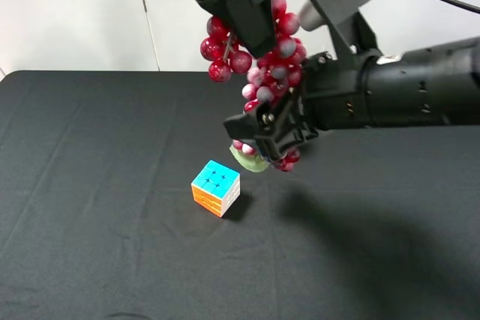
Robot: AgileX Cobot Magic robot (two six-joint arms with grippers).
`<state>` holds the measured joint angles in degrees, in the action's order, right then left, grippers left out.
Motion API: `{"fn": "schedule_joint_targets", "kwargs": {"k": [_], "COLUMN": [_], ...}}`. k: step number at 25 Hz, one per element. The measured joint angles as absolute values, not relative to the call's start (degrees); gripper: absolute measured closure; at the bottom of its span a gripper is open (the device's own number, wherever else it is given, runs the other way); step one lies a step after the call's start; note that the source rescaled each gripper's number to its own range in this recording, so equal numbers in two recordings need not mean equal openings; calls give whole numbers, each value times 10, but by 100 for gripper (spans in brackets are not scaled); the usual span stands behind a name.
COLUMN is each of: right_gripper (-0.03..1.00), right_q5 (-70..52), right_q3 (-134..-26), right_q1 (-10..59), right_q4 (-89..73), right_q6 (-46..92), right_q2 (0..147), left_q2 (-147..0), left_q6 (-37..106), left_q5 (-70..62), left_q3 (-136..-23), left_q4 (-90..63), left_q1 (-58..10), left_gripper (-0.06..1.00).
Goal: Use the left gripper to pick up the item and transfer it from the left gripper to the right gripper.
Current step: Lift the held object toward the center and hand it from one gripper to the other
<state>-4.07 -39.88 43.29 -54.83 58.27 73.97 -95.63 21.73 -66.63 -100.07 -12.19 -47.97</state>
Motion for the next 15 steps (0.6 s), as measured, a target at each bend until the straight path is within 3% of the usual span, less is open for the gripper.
{"fn": "schedule_joint_targets", "kwargs": {"k": [9, 10, 12, 13, 14, 15], "right_gripper": [-3, 2, 26, 48, 77, 97], "right_q5": [-33, -30, -26, -22, -22, -19], "right_q3": [-409, -409, -409, -409, -409, -409], "right_q1": [433, 433, 433, 433, 433, 433], "right_q4": [-552, -552, -552, -551, -548, -545], "right_q6": [582, 582, 582, 582, 582, 582], "right_q2": [767, 767, 767, 767, 767, 767], "left_q2": [-956, -956, -956, -956, -956, -956], "left_q6": [217, 217, 217, 217, 217, 217], "left_q5": [-666, -666, -666, -666, -666, -666], "left_q3": [-1001, -1001, -1001, -1001, -1001, -1001], "left_q4": [-116, -116, -116, -116, -116, -116], "left_q1": [-480, -480, -480, -480, -480, -480], "left_gripper": [93, 94, 94, 94, 94, 94]}}
